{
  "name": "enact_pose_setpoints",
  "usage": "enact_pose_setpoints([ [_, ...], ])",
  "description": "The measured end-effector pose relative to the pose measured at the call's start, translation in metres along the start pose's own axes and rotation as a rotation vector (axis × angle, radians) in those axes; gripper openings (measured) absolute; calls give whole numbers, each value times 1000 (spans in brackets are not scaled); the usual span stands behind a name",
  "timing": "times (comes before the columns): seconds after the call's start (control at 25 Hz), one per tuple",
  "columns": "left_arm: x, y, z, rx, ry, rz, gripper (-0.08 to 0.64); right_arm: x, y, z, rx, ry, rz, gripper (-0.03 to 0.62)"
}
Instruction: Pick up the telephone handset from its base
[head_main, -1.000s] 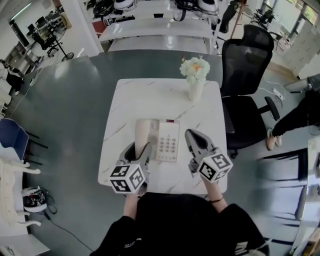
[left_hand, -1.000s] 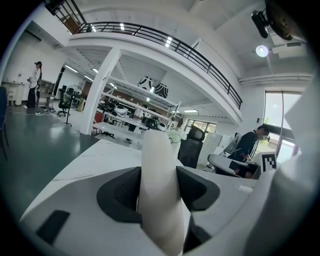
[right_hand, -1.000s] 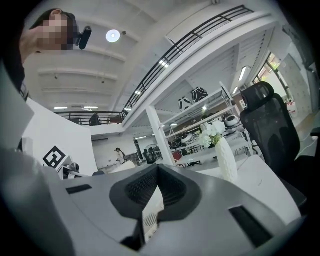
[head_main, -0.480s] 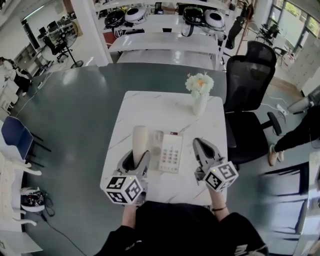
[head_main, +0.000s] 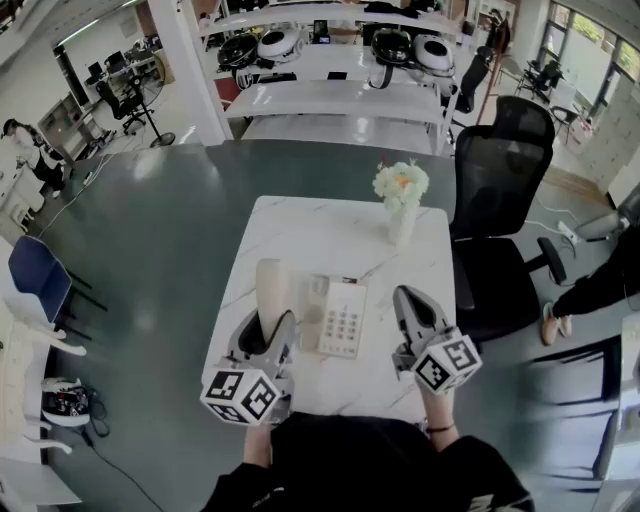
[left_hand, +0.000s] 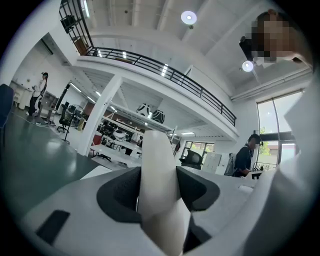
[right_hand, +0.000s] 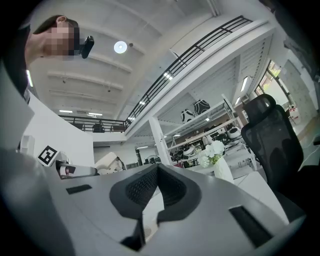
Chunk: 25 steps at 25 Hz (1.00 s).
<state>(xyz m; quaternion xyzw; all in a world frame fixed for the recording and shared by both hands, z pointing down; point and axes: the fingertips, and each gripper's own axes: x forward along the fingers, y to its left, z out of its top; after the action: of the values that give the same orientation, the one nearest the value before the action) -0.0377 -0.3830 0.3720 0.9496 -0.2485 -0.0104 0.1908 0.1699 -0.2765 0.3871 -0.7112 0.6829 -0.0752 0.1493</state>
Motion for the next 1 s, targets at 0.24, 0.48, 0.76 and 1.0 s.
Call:
enact_pose_setpoints([
  [0.24,-4,-3,6,5,-33,8,207,-3,-2,3,-21,4,-2,-9],
  [0.48,-4,-4,4,8,-26,14,207,-3,-2,4,-31,0,-2,-9],
  [0.76,-5,-6,0,18,-8,18,207,-6,-4,8,-48,-6,-10,-9],
  [1.0,-5,-5,1,18,-5,22,207,-8,-4,12,-82,-3,-19,-9],
])
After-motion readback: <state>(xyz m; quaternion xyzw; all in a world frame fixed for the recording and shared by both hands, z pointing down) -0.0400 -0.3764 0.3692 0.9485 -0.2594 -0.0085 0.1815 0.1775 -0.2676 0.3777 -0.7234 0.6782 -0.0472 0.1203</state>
